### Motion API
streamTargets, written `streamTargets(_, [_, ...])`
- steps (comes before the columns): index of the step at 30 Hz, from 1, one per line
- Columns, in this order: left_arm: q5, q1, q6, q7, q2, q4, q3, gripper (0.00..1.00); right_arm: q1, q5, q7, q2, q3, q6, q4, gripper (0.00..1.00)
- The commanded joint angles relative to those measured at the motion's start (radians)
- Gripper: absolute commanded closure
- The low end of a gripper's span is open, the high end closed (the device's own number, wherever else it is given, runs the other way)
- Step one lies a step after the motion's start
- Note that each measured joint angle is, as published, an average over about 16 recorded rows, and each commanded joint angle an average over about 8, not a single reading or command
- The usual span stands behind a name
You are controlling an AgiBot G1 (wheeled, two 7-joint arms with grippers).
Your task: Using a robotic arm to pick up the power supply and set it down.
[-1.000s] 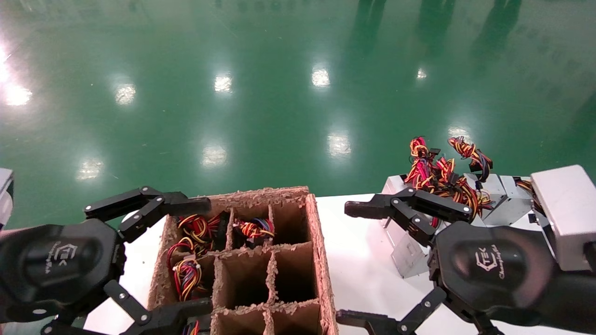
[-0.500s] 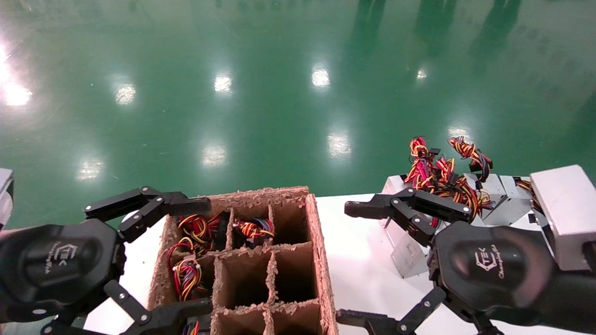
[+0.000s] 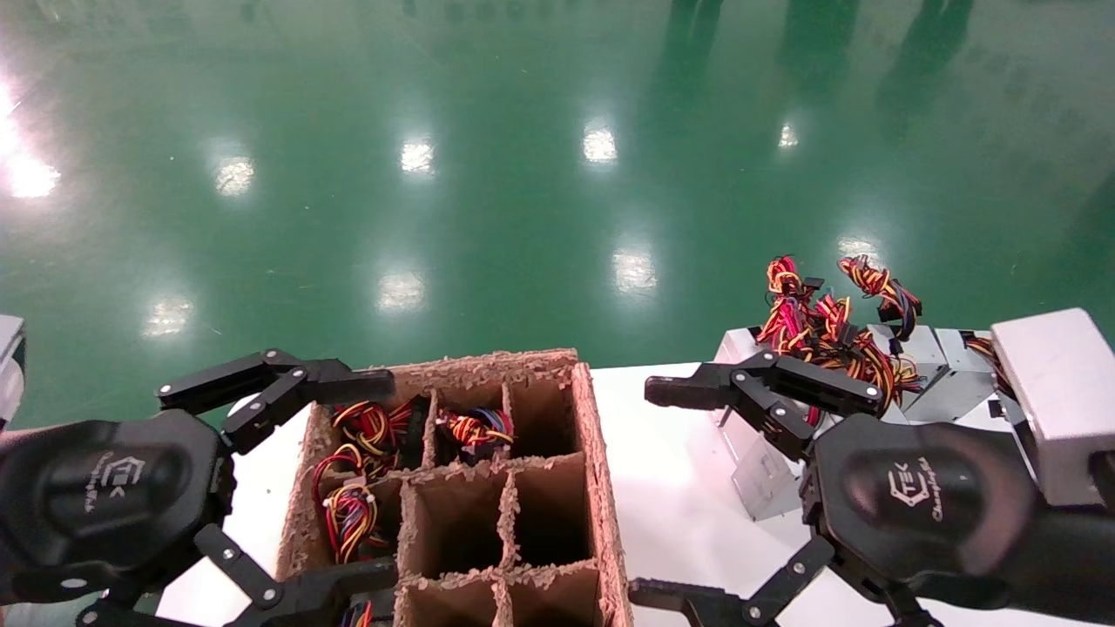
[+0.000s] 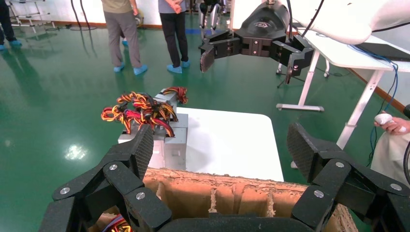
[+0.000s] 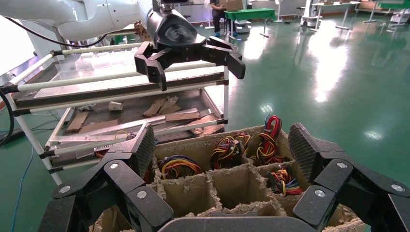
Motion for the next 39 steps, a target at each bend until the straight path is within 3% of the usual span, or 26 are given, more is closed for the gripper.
streamTargets(1, [0.000, 0.000, 0.000, 0.000, 0.000, 0.000, 0.000, 0.00, 0.000, 0.000, 0.000, 0.000, 0.000, 0.000, 0.000, 0.00])
streamTargets(39, [0.000, 0.000, 0.000, 0.000, 0.000, 0.000, 0.000, 0.00, 0.000, 0.000, 0.000, 0.000, 0.000, 0.000, 0.000, 0.00])
